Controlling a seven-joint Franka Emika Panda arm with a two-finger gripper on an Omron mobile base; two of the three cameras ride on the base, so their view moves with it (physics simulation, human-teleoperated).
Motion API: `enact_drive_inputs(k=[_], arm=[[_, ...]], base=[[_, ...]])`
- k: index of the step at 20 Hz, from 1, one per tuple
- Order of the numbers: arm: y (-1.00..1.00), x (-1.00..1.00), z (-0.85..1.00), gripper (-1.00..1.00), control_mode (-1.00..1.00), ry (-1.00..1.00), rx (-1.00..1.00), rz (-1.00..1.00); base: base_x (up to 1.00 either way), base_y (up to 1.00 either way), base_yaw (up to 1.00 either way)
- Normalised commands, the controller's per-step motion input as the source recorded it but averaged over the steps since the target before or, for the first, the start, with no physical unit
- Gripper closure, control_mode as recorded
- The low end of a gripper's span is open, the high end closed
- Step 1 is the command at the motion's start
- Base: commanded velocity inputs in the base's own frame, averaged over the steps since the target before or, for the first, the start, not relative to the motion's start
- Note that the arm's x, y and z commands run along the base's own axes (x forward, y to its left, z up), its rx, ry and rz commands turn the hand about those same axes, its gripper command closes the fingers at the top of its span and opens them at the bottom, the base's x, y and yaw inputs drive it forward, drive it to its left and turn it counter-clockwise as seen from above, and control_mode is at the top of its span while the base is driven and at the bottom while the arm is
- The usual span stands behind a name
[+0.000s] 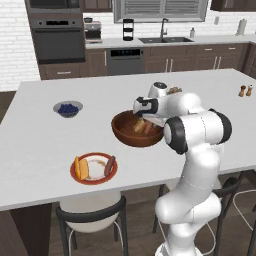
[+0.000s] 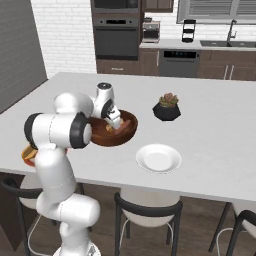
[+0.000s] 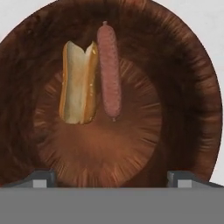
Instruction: Place one bun and one sausage from the bowl on each plate.
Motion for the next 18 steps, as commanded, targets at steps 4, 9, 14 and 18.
enact_drive_inputs(k=[4,9,14,18], arm=[[0.00,0.53,-0.21,-1.00,-1.00,0.09,0.00,0.00],[0.03,0.53,-0.19,-1.00,-1.00,0.11,0.00,0.00],[0.18,0.25,-0.45,-1.00,-1.00,0.04,0.00,0.00],[0.16,0.01,-0.48,-1.00,-1.00,-0.14,0.00,0.00]], base=[[0.00,0.00,0.00],[0.00,0.00,0.00],[0.00,0.00,0.00],[0.00,0.00,0.00]])
